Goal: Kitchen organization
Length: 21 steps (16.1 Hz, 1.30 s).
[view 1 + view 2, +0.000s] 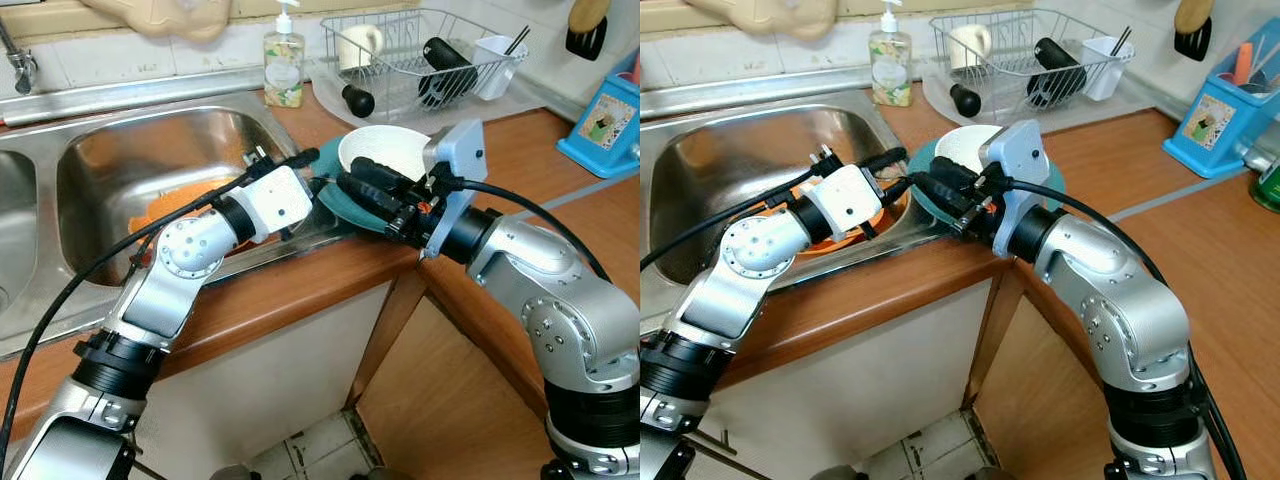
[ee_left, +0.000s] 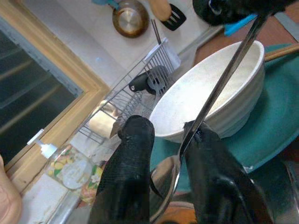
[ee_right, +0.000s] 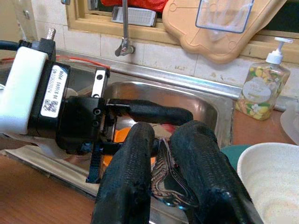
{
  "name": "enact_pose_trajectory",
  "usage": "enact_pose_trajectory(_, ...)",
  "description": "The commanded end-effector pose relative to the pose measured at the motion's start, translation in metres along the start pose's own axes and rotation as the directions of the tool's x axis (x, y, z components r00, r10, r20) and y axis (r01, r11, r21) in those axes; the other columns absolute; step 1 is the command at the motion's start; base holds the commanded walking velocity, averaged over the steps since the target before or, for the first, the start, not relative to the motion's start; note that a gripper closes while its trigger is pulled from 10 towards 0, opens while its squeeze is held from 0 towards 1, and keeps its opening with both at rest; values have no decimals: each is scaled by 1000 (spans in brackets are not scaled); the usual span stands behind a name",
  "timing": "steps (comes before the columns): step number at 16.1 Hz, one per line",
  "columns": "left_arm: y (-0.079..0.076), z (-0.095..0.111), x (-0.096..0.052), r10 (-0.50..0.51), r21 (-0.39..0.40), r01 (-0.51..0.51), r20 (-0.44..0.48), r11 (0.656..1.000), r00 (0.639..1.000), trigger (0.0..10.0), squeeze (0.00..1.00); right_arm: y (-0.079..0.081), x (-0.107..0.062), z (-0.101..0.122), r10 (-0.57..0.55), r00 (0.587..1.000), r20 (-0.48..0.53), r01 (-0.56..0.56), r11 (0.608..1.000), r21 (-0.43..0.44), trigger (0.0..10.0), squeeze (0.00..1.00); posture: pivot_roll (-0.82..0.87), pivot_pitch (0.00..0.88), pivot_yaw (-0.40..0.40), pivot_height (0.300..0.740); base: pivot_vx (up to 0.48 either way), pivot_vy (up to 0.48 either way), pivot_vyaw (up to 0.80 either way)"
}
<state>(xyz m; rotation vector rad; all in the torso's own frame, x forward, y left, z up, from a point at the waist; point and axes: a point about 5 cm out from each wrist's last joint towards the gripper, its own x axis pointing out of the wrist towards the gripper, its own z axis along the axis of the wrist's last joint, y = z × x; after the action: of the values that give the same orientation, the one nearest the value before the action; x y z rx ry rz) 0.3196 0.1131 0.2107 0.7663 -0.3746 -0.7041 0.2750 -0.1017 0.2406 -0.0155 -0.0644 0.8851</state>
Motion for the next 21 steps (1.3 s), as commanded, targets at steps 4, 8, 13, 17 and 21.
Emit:
enact_pose_trajectory(4,0,1,5,-32,27,32,10,999,999,0,0,6,-1,2,21,1000,2,-21,1000,-4,0,0,-130,0,-31,740,0,0,0)
enact_pose_trajectory(8,1,-2,6,-35,34,35,-2,999,999,0,0,5,0,1,7,1000,-10,-7,1000,-15,10000,0,-130,0,-31,740,0,0,0)
enact_pose_trajectory(13,12,-21,0,-15,70,23,-103,997,995,0,0,1,1,-1,-36,999,-31,35,998,-44,10000,8,-139,0,-24,740,0,0,0)
enact_pose_trajectory(17,36,-69,-17,25,124,18,-338,992,941,0,0,4,-3,-22,-17,986,-165,-2,994,-112,10000,0,-150,0,-22,740,0,0,0)
enact_pose_trajectory(21,45,-103,-27,16,88,36,-527,996,850,0,0,14,0,-30,31,978,-208,-58,990,-127,10000,0,-154,0,-21,740,0,0,0)
